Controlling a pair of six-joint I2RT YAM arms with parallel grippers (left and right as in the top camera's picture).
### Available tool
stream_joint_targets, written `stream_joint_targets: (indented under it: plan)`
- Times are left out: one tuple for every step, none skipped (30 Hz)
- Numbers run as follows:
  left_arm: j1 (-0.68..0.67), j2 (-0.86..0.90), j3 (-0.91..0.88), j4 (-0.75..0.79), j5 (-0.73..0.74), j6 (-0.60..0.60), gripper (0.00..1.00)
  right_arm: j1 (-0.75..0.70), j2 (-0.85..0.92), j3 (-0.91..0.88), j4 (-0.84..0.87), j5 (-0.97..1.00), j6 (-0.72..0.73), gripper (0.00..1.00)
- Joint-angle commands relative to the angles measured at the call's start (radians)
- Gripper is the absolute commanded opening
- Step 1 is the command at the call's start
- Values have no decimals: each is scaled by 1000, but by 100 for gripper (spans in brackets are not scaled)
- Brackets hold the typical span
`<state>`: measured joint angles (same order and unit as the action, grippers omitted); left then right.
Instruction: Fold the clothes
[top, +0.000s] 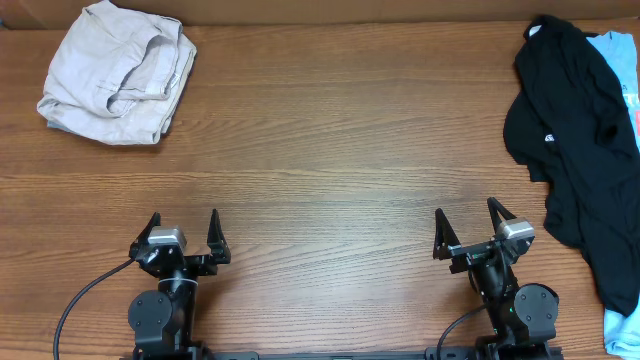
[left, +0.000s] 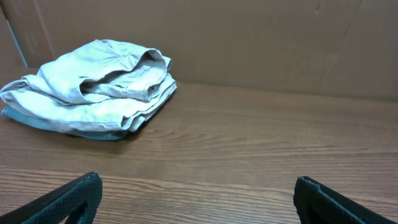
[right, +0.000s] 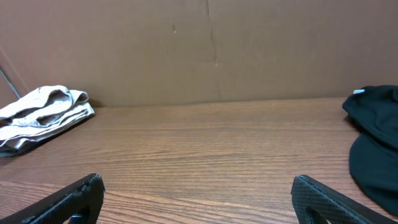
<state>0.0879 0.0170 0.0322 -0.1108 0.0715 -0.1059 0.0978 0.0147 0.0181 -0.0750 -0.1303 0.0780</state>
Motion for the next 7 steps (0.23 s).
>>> stream_joint_targets:
  plan:
    - [10, -13, -11, 7, 0, -6, 100, -6, -12, -10, 5, 6, 0, 100]
    - [10, -13, -11, 7, 0, -7, 100, -6, -12, -10, 5, 6, 0, 100]
    - [10, -13, -11, 7, 0, -7, 100, -6, -12, -10, 5, 6, 0, 100]
    - [10, -13, -11, 7, 0, -7, 100, -6, -12, -10, 5, 6, 0, 100]
    - [10, -13, -11, 7, 0, -7, 100, -6, -12, -10, 5, 6, 0, 100]
    - [10, -13, -11, 7, 0, -7, 100, -6, -12, -10, 5, 6, 0, 100]
    - [10, -13, -11, 7, 0, -7, 99, -6, -12, -10, 5, 6, 0, 100]
